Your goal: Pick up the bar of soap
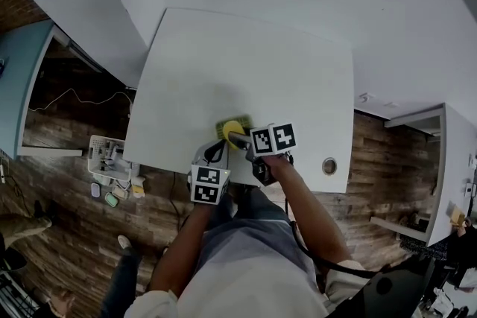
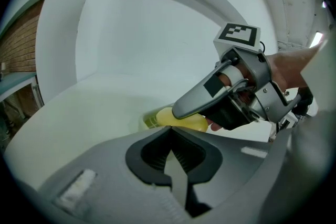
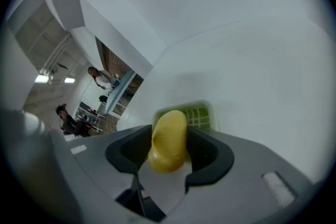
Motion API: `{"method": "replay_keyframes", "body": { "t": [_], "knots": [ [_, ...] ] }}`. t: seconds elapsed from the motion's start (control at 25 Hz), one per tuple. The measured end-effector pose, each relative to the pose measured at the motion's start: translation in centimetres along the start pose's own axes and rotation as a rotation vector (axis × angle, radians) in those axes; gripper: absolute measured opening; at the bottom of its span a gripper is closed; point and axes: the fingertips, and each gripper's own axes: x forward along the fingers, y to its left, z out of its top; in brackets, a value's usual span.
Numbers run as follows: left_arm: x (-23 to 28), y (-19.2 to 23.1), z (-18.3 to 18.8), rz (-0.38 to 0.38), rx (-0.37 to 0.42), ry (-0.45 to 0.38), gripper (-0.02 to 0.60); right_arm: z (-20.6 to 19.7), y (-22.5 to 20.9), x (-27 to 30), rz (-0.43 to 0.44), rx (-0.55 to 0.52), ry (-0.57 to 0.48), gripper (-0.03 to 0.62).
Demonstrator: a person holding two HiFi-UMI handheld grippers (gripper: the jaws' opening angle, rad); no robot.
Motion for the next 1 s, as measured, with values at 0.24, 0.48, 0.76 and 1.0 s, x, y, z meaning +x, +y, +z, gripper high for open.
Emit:
{"method": "replay_keyframes", "body": {
  "t": [0.24,0.48,0.76,1.0],
  "knots": [
    [-0.2,0.9,0.3,0.010,-0.003,0.008,0.000,0.1,0.1,-0.2,0.128,0.111,0.054,0.141],
    [-0.1,1.3,0.4,0.020,0.004,0.009,0.000,0.1,0.3,0.0,0.165,0.155,0.082,0.146],
    [0.1,1.2,0.6,0.031,0.008,0.018,-0.001,0.3,0.4,-0.2,0.158,0.097,0.028,0.132],
    [0.4,1.7,0.8,0.045,-0.012,0.004,-0.002,-0.2,1.5,-1.2,0.244,0.167,-0.055,0.120]
  ]
}}
